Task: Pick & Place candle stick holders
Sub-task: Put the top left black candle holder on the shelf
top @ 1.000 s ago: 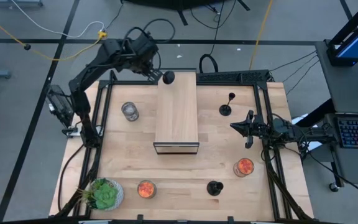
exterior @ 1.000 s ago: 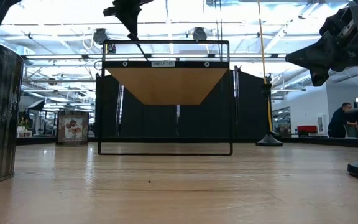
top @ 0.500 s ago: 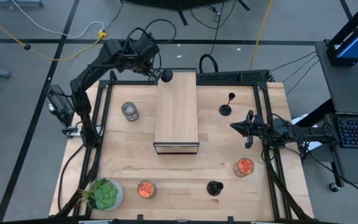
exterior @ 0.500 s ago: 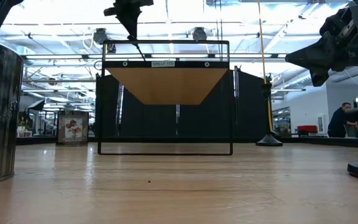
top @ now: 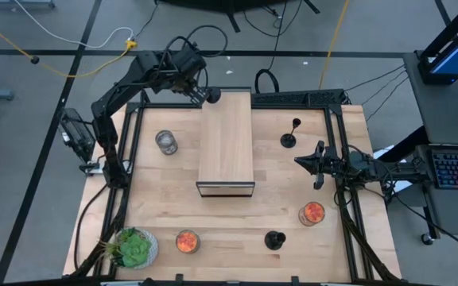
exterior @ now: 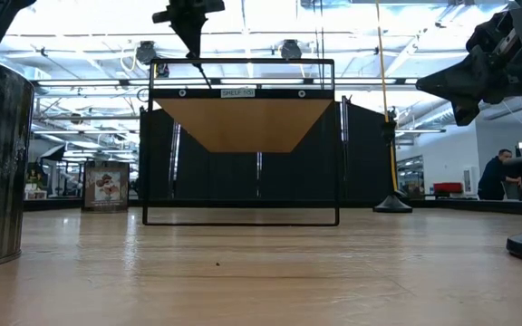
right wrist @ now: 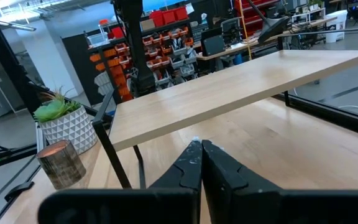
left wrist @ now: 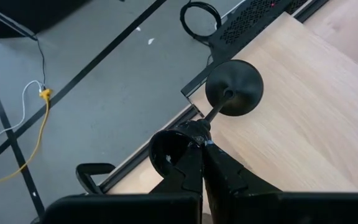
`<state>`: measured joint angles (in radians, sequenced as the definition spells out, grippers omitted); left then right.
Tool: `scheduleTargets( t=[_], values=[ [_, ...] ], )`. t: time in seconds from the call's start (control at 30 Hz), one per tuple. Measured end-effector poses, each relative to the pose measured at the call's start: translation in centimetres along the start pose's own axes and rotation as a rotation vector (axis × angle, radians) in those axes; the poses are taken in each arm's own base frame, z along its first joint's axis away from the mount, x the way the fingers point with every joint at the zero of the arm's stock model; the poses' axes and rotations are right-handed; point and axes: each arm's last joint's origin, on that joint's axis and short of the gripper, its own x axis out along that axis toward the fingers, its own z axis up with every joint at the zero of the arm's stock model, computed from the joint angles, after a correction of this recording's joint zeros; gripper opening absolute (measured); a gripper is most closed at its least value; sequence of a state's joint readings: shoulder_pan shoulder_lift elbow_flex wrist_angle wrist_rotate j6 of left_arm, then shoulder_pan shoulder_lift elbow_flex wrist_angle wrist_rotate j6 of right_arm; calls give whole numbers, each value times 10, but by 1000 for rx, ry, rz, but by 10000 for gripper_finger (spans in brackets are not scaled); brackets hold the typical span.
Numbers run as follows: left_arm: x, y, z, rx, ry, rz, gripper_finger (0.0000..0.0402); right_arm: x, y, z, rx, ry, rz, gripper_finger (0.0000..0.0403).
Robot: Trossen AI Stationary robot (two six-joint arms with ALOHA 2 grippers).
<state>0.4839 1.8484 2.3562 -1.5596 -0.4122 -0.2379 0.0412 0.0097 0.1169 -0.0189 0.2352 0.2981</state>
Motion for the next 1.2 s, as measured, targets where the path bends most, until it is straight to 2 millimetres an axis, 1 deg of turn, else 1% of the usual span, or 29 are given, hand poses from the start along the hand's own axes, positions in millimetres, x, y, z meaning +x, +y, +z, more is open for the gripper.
scheduleTargets(
  t=[0.1,0.43,0.6,0.83,1.2],
  values=[
    [0,0,0,0,0,0,1,0,0,0,0,0,0,0],
    [18,-12,4,18,33,10,2,0,0,0,0,0,0,0],
    [17,-11,5,13,29,12,2,0,0,0,0,0,1,0],
    [17,-11,5,13,29,11,12,0,0,0,0,0,1,0],
    [20,-6,6,1,35,14,15,0,0,0,0,0,0,0]
  ],
)
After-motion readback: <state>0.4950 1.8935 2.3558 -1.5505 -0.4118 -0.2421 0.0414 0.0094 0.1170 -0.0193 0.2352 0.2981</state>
